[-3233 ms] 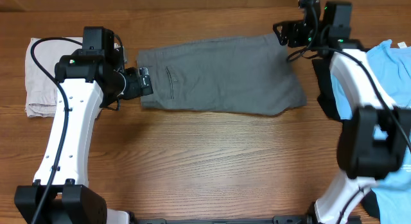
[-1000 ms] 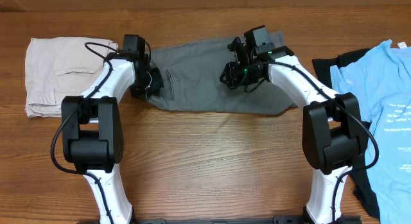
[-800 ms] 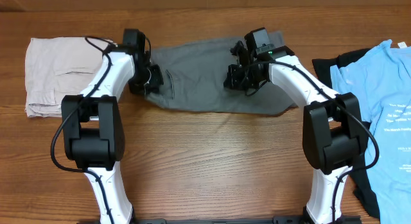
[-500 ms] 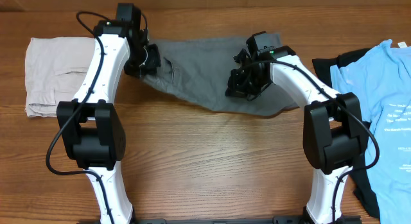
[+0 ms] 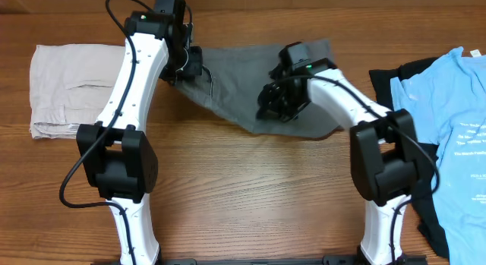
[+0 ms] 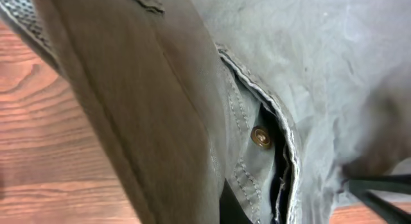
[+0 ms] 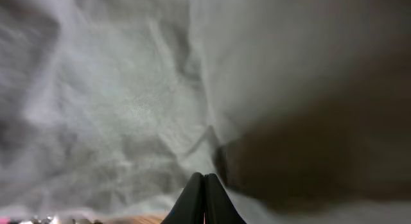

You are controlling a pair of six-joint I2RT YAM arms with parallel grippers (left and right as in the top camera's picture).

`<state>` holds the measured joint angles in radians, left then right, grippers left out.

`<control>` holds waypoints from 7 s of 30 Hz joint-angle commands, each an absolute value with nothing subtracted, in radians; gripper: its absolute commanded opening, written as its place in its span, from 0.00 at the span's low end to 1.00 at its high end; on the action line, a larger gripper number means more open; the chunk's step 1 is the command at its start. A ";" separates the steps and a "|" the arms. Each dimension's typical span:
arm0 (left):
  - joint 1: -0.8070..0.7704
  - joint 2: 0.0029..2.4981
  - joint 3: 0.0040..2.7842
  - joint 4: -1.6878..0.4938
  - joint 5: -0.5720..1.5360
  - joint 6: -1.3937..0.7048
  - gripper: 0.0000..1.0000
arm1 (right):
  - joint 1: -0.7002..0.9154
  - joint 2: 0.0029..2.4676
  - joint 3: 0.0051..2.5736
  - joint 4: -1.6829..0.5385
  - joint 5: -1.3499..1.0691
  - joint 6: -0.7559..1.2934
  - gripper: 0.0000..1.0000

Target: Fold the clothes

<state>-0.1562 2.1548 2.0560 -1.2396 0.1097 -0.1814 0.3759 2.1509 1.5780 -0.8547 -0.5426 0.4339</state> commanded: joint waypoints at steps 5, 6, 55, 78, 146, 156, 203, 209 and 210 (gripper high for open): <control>-0.160 2.158 2.137 -1.323 -0.038 -0.125 0.04 | 0.484 2.297 1.570 -0.846 -0.546 0.464 0.04; -0.160 2.158 2.146 -1.332 -0.052 -0.125 0.04 | 0.488 2.299 1.570 -0.847 -0.557 0.469 0.04; -0.302 2.157 2.311 -1.475 -0.195 -0.021 0.04 | 0.465 2.319 1.690 -0.420 -0.410 0.485 0.04; -0.303 2.157 2.311 -1.471 -0.194 -0.021 0.04 | 0.432 2.366 1.824 -0.323 -0.334 0.519 0.04; -0.475 2.207 2.310 -1.357 0.202 -0.033 0.04 | 0.017 2.100 1.359 -0.889 -0.289 0.239 0.04; -0.518 2.212 2.310 -1.281 0.245 -0.078 0.04 | 0.019 2.101 1.345 -0.865 -0.292 0.262 0.04; -0.513 2.420 2.402 -0.936 0.318 -0.192 0.04 | 0.045 1.842 1.554 -1.153 -0.520 0.115 0.04; -0.514 2.514 2.402 -0.860 0.335 -0.219 0.04 | 0.094 1.842 1.382 -0.920 -0.484 0.097 0.04; -0.514 2.532 2.402 -0.850 0.342 -0.226 0.04 | 0.096 1.842 1.342 -0.878 -0.472 0.099 0.04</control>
